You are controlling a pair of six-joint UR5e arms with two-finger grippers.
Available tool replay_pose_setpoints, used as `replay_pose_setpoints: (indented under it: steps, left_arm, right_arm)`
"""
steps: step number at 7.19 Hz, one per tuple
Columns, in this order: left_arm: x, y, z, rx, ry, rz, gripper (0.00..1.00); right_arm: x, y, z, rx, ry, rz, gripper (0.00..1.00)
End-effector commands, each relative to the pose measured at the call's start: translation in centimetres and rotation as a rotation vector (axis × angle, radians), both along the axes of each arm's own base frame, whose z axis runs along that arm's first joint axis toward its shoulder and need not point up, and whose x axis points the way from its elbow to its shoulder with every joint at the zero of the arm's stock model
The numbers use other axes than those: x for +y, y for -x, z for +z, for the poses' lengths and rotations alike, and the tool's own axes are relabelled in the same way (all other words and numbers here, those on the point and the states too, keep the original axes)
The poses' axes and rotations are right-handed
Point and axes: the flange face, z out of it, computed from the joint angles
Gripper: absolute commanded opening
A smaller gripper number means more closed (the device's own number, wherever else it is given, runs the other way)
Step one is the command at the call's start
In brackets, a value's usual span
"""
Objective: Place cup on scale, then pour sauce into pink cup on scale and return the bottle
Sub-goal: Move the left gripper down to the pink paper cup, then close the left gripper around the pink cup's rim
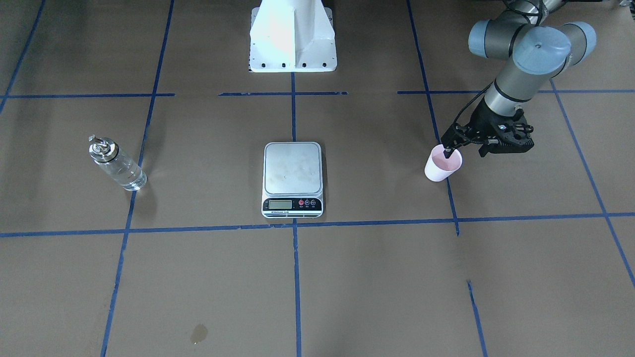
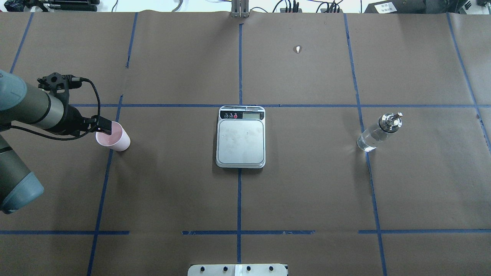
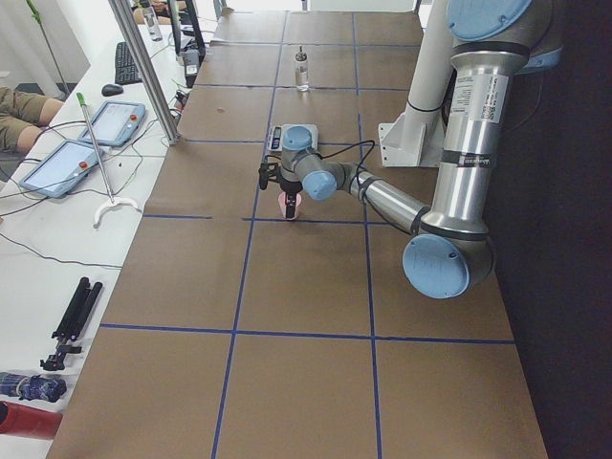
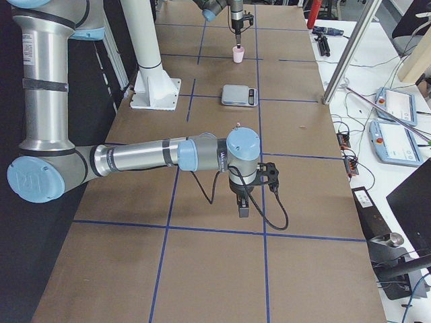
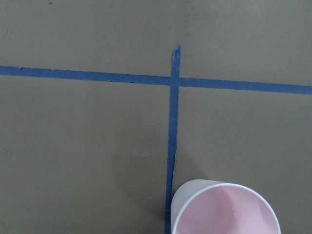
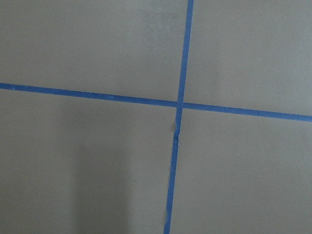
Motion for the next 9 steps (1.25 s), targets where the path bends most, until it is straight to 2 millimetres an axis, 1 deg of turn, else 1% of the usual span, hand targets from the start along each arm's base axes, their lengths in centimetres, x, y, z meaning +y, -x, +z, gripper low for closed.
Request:
replay_pose_setpoints:
  steps: [1, 2, 3, 5, 6, 7, 9]
  left_arm:
    - [-0.27, -1.30, 0.96, -0.026, -0.003, 0.004, 1.00]
    - [-0.32, -1.37, 0.79, -0.023, -0.004, 0.005, 1.00]
    - [-0.30, -1.47, 0.70, -0.022, -0.005, 0.006, 0.98]
    - [-0.26, -1.42, 0.48, -0.020, -0.010, 0.006, 0.80]
    - [-0.28, -1.44, 0.57, -0.022, -0.008, 0.006, 0.69]
    - [-0.28, -1.44, 0.58, -0.022, -0.008, 0.006, 0.67]
    - [-0.24, -1.52, 0.65, -0.023, -0.007, 0.008, 0.67]
  right_arm:
    - [0.00, -0.02, -0.04, -0.001, -0.001, 0.000, 1.00]
    - [0.01, -0.01, -0.03, -0.002, 0.001, 0.000, 1.00]
    - [0.01, 0.00, 0.03, -0.004, 0.002, 0.000, 1.00]
    - [0.07, 0.00, 0.03, -0.004, 0.002, 0.000, 1.00]
    - [0.07, 0.00, 0.03, -0.004, 0.002, 0.000, 1.00]
    - [0.07, 0.00, 0.03, -0.004, 0.002, 0.000, 1.00]
    - [0.01, 0.00, -0.04, -0.004, 0.001, 0.000, 1.00]
